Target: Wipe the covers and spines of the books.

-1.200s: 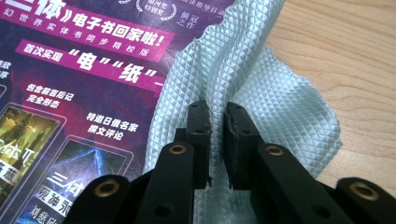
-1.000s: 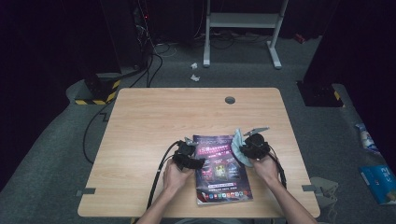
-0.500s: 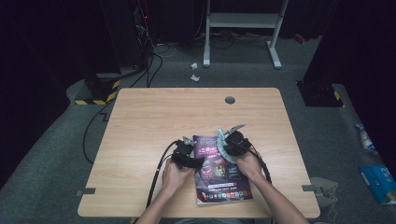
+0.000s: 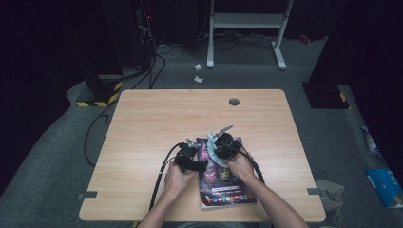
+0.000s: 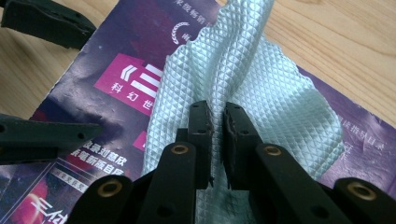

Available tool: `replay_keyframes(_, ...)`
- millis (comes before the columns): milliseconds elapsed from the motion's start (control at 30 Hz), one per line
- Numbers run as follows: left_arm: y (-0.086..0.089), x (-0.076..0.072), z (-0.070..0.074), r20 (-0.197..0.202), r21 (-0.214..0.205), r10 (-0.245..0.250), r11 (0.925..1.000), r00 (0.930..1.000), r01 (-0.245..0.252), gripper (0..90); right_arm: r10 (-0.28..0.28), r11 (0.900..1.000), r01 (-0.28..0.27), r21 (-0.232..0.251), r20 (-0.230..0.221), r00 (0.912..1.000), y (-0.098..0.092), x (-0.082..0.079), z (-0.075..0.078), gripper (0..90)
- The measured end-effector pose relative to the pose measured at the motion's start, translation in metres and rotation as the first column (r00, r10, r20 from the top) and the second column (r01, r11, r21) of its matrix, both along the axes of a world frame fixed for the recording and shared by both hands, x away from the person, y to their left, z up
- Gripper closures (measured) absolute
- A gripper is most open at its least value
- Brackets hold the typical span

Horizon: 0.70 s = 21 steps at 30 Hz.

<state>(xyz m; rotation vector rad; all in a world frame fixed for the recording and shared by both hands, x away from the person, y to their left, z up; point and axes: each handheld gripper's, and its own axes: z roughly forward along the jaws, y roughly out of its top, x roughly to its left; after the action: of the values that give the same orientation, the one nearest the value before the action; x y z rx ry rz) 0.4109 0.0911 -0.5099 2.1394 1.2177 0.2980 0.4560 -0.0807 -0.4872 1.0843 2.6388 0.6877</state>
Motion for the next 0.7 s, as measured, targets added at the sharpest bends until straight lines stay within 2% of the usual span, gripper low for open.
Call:
replay_keyframes(33,0.0,0.0,0.0,-0.001,0.001,0.001,1.0,1.0,-0.001,29.9,0.0,1.0,0.0,0.0,0.0,1.0,0.0,0.0,0.0,82.5)
replay_keyframes(67,0.0,0.0,0.0,-0.002,0.0,0.002,1.0,1.0,-0.002,30.0,0.03,0.9993,-0.03,0.024,-0.016,0.9994,0.008,-0.001,0.0,82.5)
replay_keyframes(100,-0.001,0.0,0.0,-0.002,0.004,0.0,1.0,1.0,0.0,30.0,0.03,0.9993,-0.03,0.024,-0.016,0.9994,0.008,-0.001,0.0,82.5)
replay_keyframes(133,-0.001,0.0,0.0,-0.002,0.005,0.002,1.0,1.0,-0.002,30.0,0.022,0.9986,-0.02,0.049,-0.041,0.9989,0.014,-0.003,0.0,82.5)
replay_keyframes(167,-0.001,0.0,0.0,0.0,0.009,0.001,1.0,1.0,-0.001,30.0,0.064,0.9964,-0.063,0.056,-0.026,0.9976,0.022,-0.003,-0.001,82.6)
replay_keyframes(200,-0.001,0.0,0.0,0.001,0.007,0.004,1.0,1.0,-0.004,30.0,0.079,0.9956,-0.078,0.052,-0.017,0.9968,0.027,-0.003,-0.001,82.6)
replay_keyframes(267,-0.001,0.0,0.0,0.0,0.008,0.002,1.0,1.0,-0.002,30.0,0.098,0.994,-0.097,0.05,-0.016,0.995,0.035,-0.005,0.0,82.6)
replay_keyframes(333,-0.001,0.0,0.0,-0.001,0.009,0.0,1.0,1.0,0.0,30.0,0.108,0.993,-0.107,0.05,-0.013,0.9941,0.036,-0.005,0.0,82.6)
replay_keyframes(400,-0.001,0.0,0.0,0.0,0.009,-0.002,1.0,1.0,0.002,30.0,0.083,0.993,-0.078,0.088,-0.047,0.9955,0.032,-0.003,0.0,82.7)
replay_keyframes(433,-0.001,0.0,0.0,0.001,0.01,-0.003,0.9999,1.0,0.003,30.0,0.096,0.9923,-0.093,0.082,-0.035,0.9947,0.029,-0.001,-0.001,82.8)
replay_keyframes(467,-0.001,0.0,0.0,0.001,0.01,-0.003,0.9999,1.0,0.003,30.0,0.072,0.9946,-0.068,0.078,-0.041,0.9966,0.028,-0.002,-0.001,82.8)
replay_keyframes(500,-0.001,0.0,0.0,-0.001,0.011,-0.004,0.9999,1.0,0.004,30.0,0.085,0.9949,-0.084,0.055,-0.014,0.9963,0.026,-0.001,-0.001,82.8)
replay_keyframes(567,-0.001,0.0,0.0,-0.001,0.01,-0.003,0.9999,1.0,0.003,30.0,0.071,0.9971,-0.071,0.028,0.003,0.9975,0.02,-0.001,-0.001,82.8)
replay_keyframes(600,-0.001,0.0,0.0,0.0,0.01,-0.004,0.9999,1.0,0.004,30.0,0.043,0.9987,-0.043,0.027,-0.004,0.9991,0.015,0.0,-0.001,82.7)
replay_keyframes(633,-0.001,0.0,0.0,0.0,0.01,-0.003,0.9999,1.0,0.003,30.0,0.021,0.9997,-0.021,0.013,0.011,0.9997,0.001,0.003,-0.001,82.7)
replay_keyframes(667,-0.001,0.0,0.0,0.0,0.006,-0.001,1.0,1.0,0.001,30.0,0.021,0.9997,-0.021,0.013,0.011,0.9997,0.001,0.003,-0.001,82.7)
replay_keyframes(700,-0.001,0.0,0.0,0.0,0.007,-0.001,1.0,1.0,0.001,30.0,-0.012,0.9999,0.012,0.006,0.01,0.9999,-0.007,0.003,-0.001,82.7)
